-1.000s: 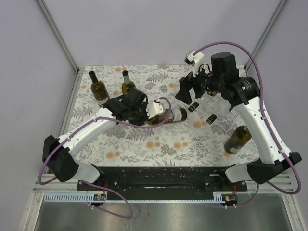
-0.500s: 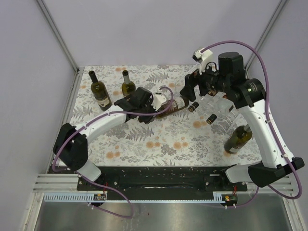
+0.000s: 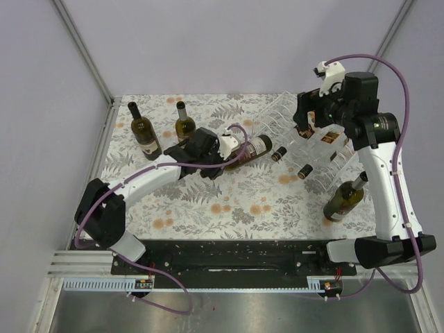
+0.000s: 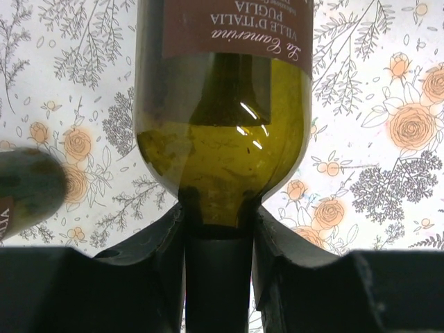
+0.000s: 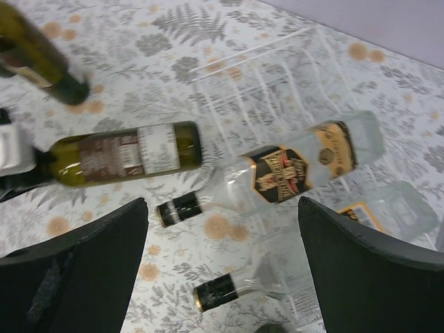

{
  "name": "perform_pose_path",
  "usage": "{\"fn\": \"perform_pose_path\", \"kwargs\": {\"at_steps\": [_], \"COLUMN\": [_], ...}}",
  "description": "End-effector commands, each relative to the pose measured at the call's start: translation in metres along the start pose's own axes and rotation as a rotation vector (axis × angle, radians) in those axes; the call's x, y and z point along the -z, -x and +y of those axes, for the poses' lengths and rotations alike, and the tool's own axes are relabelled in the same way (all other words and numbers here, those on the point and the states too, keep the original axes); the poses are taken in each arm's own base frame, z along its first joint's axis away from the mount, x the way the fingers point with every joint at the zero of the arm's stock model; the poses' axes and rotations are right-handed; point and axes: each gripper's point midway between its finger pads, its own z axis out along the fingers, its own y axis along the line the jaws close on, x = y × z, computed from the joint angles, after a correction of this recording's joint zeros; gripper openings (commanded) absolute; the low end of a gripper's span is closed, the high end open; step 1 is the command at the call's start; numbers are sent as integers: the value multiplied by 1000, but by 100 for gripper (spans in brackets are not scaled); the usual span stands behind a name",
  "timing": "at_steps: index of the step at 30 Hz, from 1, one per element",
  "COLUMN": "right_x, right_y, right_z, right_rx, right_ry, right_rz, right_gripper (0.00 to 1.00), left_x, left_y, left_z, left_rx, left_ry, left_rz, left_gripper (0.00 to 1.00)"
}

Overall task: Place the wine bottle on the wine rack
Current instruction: Place the wine bottle in the wine rack.

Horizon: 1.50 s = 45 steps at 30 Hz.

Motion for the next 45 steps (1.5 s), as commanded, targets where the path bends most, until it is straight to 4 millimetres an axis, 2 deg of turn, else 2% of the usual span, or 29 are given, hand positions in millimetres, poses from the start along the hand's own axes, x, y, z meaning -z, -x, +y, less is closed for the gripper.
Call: {"fn": "perform_pose_path", "kwargs": {"at_steps": [1, 4, 5, 6, 7, 11, 15, 27, 45], "right_x": [-2, -2, -4, -2, -3, -5, -7, -5, -6], "right_y": [9, 8, 7, 2, 0, -8, -7, -4, -11], "right_z": [-51, -75, -76, -92, -99, -118, -115, -106, -94], "right_rx": [-35, -76, -80, -105, -118, -166, -198, -219, -238], "right_ry": [-147, -177, -173, -207, -215, -233, -204, -168, -116], "right_rz": [-45, -48, -43, -34, -28, -15, -22, -33, -34], "right_gripper": [97, 96, 96, 96, 96, 96, 96, 96, 96], "left_x": [30, 33, 33, 35, 36, 37, 32, -2, -23], "left_y": [59, 56, 55, 55, 55, 57, 64, 68, 84], "left_z": [6, 5, 5, 5, 5, 6, 5, -1, 1], "left_rx": [-29, -35, -38, -39, -38, -31, -13, 81, 122], "left_ry": [26, 30, 33, 35, 35, 44, 30, -26, -44], "left_rz": [-244, -248, -248, -254, -257, -279, -293, -291, -327], "left_gripper": [0, 0, 0, 0, 0, 0, 0, 0, 0]}}
